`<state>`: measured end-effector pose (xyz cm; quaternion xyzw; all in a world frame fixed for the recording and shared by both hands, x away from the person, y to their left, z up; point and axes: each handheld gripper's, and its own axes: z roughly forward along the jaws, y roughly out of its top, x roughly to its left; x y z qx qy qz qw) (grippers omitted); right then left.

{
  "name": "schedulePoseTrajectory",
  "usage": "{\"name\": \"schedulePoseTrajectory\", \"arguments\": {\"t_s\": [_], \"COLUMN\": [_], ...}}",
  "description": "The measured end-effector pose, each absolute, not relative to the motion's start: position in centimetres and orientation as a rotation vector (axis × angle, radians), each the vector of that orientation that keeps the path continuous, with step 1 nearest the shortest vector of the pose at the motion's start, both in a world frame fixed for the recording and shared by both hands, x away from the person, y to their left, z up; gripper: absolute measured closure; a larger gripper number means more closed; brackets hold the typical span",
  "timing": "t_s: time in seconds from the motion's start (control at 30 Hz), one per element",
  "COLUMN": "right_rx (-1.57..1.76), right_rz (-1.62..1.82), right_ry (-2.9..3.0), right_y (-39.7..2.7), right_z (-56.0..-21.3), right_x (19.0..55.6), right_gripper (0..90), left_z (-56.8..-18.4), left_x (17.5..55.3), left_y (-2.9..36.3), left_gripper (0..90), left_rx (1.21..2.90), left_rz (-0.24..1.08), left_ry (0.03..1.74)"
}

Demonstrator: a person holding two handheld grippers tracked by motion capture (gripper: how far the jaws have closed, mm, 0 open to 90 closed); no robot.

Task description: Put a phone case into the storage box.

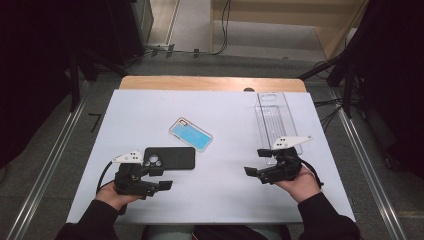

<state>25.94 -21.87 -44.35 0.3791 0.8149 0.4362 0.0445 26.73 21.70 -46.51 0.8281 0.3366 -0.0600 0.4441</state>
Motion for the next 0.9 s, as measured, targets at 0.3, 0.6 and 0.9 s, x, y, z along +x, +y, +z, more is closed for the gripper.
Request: {"name": "schedulePoseTrajectory", "arguments": {"t_s": [0.3, 0.6, 0.9], "right_rx": [1.159, 1.152, 1.105], "right_rz": [1.333, 1.317, 1.362], "right_ry": [2.478, 2.464, 2.496], "right_y": [-19.5, -17.6, -16.0], "right_z": [-43.7, -43.7, -43.6], "right_x": [27.7, 30.0, 32.2], "right_gripper": [12.1, 12.1, 12.1], "left_z": [-46.5, -46.6, -46.5], "left_x": [26.7, 26.7, 26.8], "left_y": [21.9, 21.5, 21.7], "left_gripper": [30.0, 30.0, 30.0], "left_rx": [2.055, 2.058, 2.042], "left_rz": [-0.139, -0.176, -0.179], "left_ry": [0.854, 0.848, 0.853]}}
